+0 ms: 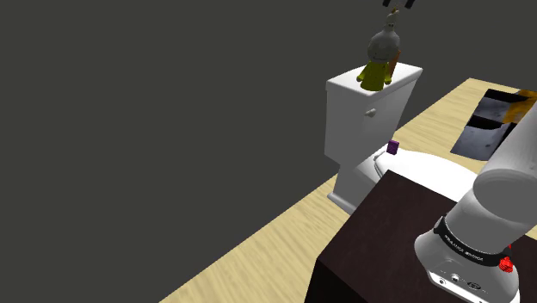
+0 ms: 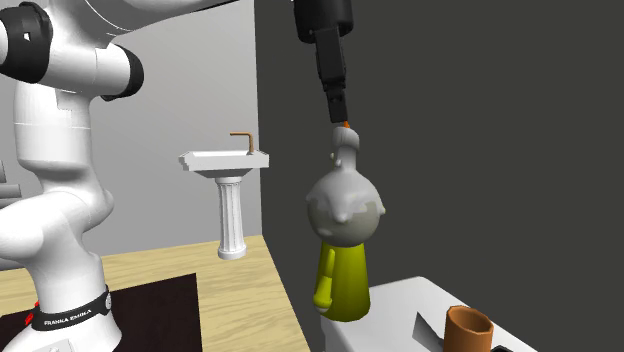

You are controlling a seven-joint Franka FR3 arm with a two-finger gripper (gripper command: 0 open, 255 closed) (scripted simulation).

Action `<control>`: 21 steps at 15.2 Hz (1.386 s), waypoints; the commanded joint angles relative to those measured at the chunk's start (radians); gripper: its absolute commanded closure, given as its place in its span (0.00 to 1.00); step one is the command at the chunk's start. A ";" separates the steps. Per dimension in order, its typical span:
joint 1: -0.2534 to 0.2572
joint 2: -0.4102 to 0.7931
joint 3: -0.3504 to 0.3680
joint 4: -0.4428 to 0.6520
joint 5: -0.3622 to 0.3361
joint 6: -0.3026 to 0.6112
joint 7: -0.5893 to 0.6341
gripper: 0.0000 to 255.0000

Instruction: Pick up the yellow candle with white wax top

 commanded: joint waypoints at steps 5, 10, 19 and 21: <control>-0.002 -0.003 -0.003 -0.064 0.000 0.064 -0.013 0.00; 0.004 -0.019 0.000 -0.119 -0.009 0.105 -0.013 1.00; 0.004 -0.018 0.000 -0.117 -0.008 0.104 -0.013 1.00; 0.000 -0.007 -0.002 -0.076 -0.002 0.073 -0.013 1.00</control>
